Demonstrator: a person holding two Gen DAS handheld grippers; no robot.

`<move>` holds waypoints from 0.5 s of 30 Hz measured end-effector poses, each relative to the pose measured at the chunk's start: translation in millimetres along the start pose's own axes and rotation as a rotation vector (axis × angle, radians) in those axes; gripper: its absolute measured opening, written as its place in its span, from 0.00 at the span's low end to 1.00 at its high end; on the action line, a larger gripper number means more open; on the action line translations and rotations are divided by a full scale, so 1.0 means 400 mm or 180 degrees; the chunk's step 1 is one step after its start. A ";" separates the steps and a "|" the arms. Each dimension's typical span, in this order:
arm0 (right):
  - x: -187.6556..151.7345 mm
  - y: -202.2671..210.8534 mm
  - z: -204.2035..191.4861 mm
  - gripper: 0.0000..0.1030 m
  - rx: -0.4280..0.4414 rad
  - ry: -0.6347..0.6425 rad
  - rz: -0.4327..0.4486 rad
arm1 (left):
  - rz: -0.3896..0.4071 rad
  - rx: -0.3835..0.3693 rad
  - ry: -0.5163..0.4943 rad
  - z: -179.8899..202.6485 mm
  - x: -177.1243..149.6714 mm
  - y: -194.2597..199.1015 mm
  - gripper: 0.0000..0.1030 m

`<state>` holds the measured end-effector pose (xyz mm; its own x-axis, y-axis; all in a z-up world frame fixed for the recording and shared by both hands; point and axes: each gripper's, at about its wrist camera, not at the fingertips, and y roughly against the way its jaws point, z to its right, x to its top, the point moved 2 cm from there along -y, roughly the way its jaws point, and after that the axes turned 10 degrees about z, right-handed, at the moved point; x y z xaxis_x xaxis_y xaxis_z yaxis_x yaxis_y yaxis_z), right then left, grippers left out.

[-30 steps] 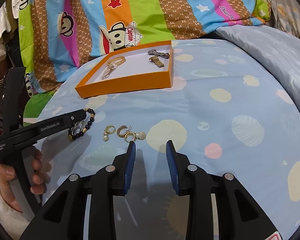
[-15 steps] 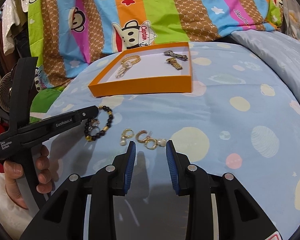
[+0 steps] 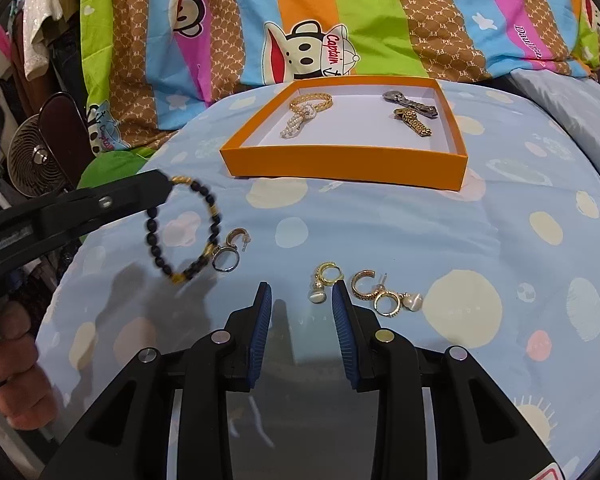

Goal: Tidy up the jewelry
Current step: 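Grasp the black bead bracelet with the left tool, then grasp a gold hoop earring with the right tool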

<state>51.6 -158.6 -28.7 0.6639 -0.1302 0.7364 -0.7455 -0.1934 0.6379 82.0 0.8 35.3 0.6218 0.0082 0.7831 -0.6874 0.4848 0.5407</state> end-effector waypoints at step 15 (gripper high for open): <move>0.019 -0.058 -0.093 0.30 0.0277 0.0199 -0.0093 | -0.0113 0.0217 0.0153 -0.077 -0.048 0.038 0.07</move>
<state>71.8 -118.8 -29.5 0.6782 -0.0631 0.7322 -0.7162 -0.2803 0.6392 71.3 34.9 19.1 0.6625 0.0349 0.7482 -0.6875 0.4248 0.5890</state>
